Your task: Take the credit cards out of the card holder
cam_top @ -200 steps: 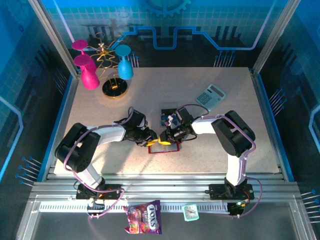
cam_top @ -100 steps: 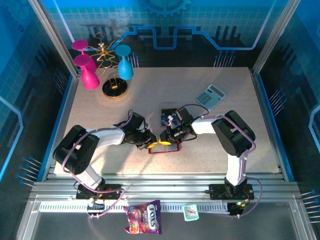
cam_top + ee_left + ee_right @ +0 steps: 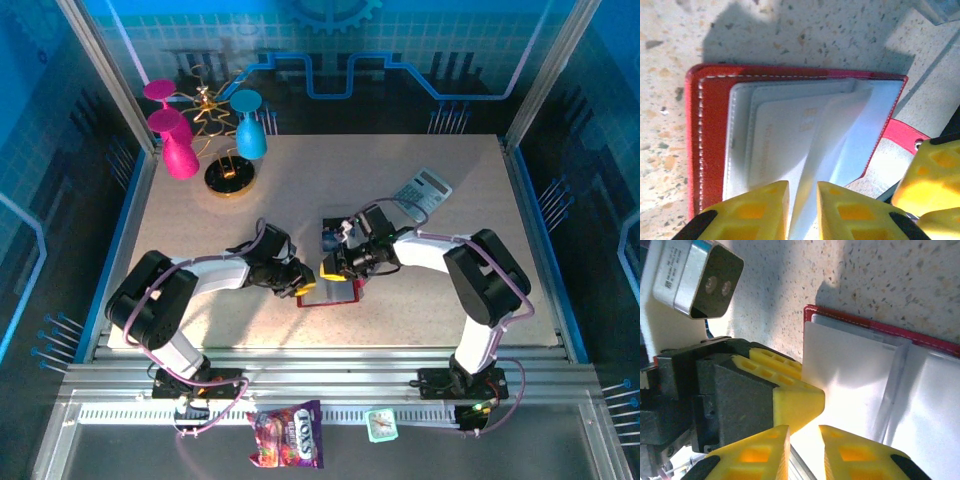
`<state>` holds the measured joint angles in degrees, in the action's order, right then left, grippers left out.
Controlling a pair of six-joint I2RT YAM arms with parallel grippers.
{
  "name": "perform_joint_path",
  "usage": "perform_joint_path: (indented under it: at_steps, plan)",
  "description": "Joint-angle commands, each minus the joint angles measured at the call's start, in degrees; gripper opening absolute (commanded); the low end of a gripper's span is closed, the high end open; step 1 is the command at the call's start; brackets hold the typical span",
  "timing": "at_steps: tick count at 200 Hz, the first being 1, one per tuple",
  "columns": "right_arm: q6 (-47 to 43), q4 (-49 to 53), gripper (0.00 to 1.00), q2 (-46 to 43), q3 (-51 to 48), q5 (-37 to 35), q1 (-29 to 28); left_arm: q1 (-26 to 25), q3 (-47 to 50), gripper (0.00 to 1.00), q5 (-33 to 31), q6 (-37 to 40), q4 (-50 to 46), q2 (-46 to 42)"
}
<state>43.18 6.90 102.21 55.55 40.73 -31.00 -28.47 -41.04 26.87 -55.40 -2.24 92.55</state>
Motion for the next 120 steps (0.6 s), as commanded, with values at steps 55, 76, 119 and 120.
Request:
perform_joint_path:
  at_steps: [55, 76, 119, 120]
  plan:
    - [-11.1, 19.2, 0.28, -6.0, 3.8, -10.6, 5.4, -0.6, -6.4, 0.3, 0.5, 2.7, -5.1, -1.4]
    - [-12.5, 21.4, 0.29, -7.1, 3.9, -12.5, 6.3, -0.7, -7.6, 0.32, 1.1, 2.7, -5.0, -0.4]
    - [-13.0, 22.3, 0.29, -8.7, 2.7, -13.1, 7.8, -1.7, -10.8, 0.36, 1.8, 2.9, -5.0, 2.0]
    - [-13.0, 22.3, 0.29, -8.8, 2.7, -13.1, 7.9, -1.7, -10.9, 0.36, 1.8, 2.9, -5.0, 2.1]
